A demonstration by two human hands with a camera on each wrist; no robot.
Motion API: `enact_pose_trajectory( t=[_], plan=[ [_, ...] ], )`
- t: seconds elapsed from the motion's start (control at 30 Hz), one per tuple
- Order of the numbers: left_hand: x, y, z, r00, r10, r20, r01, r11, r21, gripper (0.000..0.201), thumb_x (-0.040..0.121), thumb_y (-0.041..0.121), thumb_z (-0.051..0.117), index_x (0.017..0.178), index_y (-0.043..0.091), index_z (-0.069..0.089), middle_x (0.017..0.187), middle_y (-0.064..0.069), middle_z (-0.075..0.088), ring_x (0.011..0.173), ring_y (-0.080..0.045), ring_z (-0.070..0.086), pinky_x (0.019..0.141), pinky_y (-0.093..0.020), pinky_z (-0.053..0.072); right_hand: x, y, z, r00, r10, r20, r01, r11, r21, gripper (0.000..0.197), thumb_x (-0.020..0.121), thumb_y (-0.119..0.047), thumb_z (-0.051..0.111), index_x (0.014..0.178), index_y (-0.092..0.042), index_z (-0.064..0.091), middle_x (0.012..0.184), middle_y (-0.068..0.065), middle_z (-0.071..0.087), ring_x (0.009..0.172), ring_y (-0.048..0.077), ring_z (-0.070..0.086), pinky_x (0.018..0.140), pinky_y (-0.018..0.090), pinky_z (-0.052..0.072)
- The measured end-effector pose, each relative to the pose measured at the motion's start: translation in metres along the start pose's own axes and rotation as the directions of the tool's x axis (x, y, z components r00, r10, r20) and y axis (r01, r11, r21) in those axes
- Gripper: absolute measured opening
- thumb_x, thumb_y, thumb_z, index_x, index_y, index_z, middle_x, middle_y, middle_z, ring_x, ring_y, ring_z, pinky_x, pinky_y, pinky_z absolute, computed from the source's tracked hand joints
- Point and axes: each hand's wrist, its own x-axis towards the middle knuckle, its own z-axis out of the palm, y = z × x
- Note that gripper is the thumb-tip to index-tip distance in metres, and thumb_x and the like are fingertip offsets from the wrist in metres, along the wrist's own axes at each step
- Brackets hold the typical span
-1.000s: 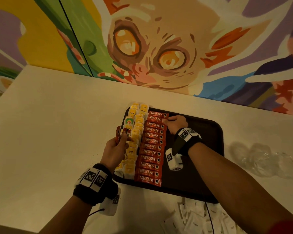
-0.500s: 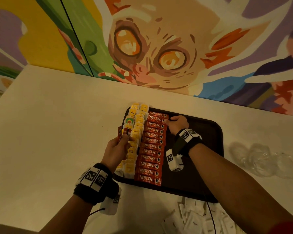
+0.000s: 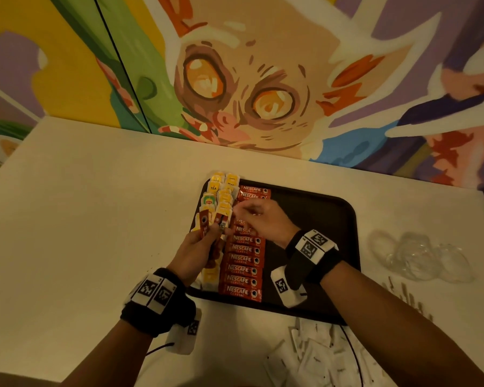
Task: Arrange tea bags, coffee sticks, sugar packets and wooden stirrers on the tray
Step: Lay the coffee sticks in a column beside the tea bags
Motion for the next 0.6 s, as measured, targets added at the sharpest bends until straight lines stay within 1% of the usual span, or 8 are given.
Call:
enact_pose_trajectory(
  t=[0.07, 0.13, 0.23, 0.3, 0.37, 0.4, 0.47, 0.6],
  plan=[
    [-0.006, 0.002, 0.004, 0.999, 0.009, 0.048, -0.011, 0.999, 0.039, 0.03, 0.1, 0.039, 0.042, 0.086, 0.018, 0.059, 0.06, 0.01, 0.057, 0.052, -0.006, 0.05, 0.056, -0.024, 0.038, -0.01, -0.005, 0.006, 0.997, -0.034, 0.07, 0.033, 0.999, 0.004, 0.013, 0.096, -0.02, 0.061, 0.105, -0.015, 0.069, 0.091, -0.008, 0.066, 0.063, -0.002, 0.062, 0.055, 0.01, 0.046],
    [-0.011, 0.004, 0.007, 0.996, 0.018, 0.082, -0.023, 0.998, 0.053, 0.03, 0.101, 0.036, 0.042, 0.082, 0.019, 0.058, 0.056, 0.012, 0.058, 0.049, -0.003, 0.053, 0.056, -0.024, 0.039, -0.019, -0.006, 0.01, 0.994, -0.054, 0.097, 0.054, 0.999, 0.005, 0.018, 0.096, -0.015, 0.061, 0.108, -0.005, 0.069, 0.09, -0.005, 0.066, 0.062, -0.005, 0.063, 0.055, 0.007, 0.044],
    [-0.019, 0.005, 0.006, 0.994, 0.028, 0.106, -0.037, 0.996, 0.087, 0.033, 0.099, 0.04, 0.044, 0.079, 0.018, 0.057, 0.058, 0.009, 0.055, 0.052, -0.008, 0.05, 0.056, -0.025, 0.038, -0.028, -0.005, 0.011, 0.996, -0.045, 0.081, 0.04, 0.997, 0.064, 0.019, 0.096, -0.007, 0.059, 0.111, 0.002, 0.066, 0.084, -0.003, 0.064, 0.059, -0.006, 0.063, 0.053, 0.007, 0.045],
    [-0.021, 0.004, 0.002, 0.994, 0.008, 0.108, -0.018, 0.996, 0.092, 0.033, 0.098, 0.043, 0.044, 0.082, 0.018, 0.058, 0.059, 0.008, 0.054, 0.052, -0.007, 0.048, 0.057, -0.026, 0.037, -0.035, -0.004, 0.011, 0.998, -0.032, 0.057, 0.025, 0.993, 0.113, 0.015, 0.096, -0.004, 0.057, 0.106, 0.002, 0.065, 0.072, -0.004, 0.06, 0.052, -0.004, 0.06, 0.051, 0.01, 0.044],
    [-0.023, 0.002, -0.001, 0.993, -0.021, 0.113, 0.016, 0.999, 0.044, 0.031, 0.098, 0.043, 0.045, 0.089, 0.017, 0.06, 0.061, 0.005, 0.053, 0.053, -0.008, 0.046, 0.057, -0.026, 0.035, -0.039, 0.0, 0.011, 0.999, -0.041, 0.024, 0.036, 0.985, 0.169, 0.011, 0.096, -0.003, 0.057, 0.097, -0.008, 0.067, 0.065, -0.005, 0.061, 0.054, 0.002, 0.058, 0.052, 0.019, 0.045],
    [-0.024, 0.003, -0.002, 0.992, -0.033, 0.121, 0.032, 0.999, 0.013, 0.031, 0.097, 0.042, 0.046, 0.091, 0.015, 0.06, 0.061, 0.004, 0.051, 0.054, -0.01, 0.043, 0.056, -0.026, 0.034, -0.04, 0.001, 0.011, 0.999, -0.044, 0.005, 0.042, 0.977, 0.21, 0.014, 0.095, -0.003, 0.058, 0.093, -0.013, 0.067, 0.068, -0.004, 0.062, 0.058, 0.008, 0.057, 0.054, 0.023, 0.046],
    [-0.027, 0.004, -0.003, 0.989, -0.037, 0.145, 0.041, 0.999, -0.022, 0.03, 0.095, 0.04, 0.048, 0.092, 0.012, 0.057, 0.061, 0.003, 0.046, 0.054, -0.01, 0.038, 0.056, -0.026, 0.031, -0.042, 0.004, 0.009, 0.999, -0.037, -0.021, 0.041, 0.958, 0.285, 0.016, 0.094, -0.002, 0.058, 0.092, -0.015, 0.067, 0.076, 0.002, 0.063, 0.065, 0.014, 0.057, 0.057, 0.025, 0.05],
    [-0.033, 0.006, -0.003, 0.988, 0.007, 0.156, -0.009, 1.0, 0.007, 0.022, 0.099, 0.032, 0.046, 0.089, 0.013, 0.052, 0.062, 0.004, 0.041, 0.052, -0.008, 0.034, 0.052, -0.023, 0.031, -0.05, 0.008, 0.009, 0.999, -0.034, 0.003, 0.03, 0.909, 0.415, 0.012, 0.094, -0.002, 0.057, 0.095, -0.01, 0.066, 0.081, 0.004, 0.064, 0.07, 0.015, 0.06, 0.064, 0.026, 0.053]
  ],
)
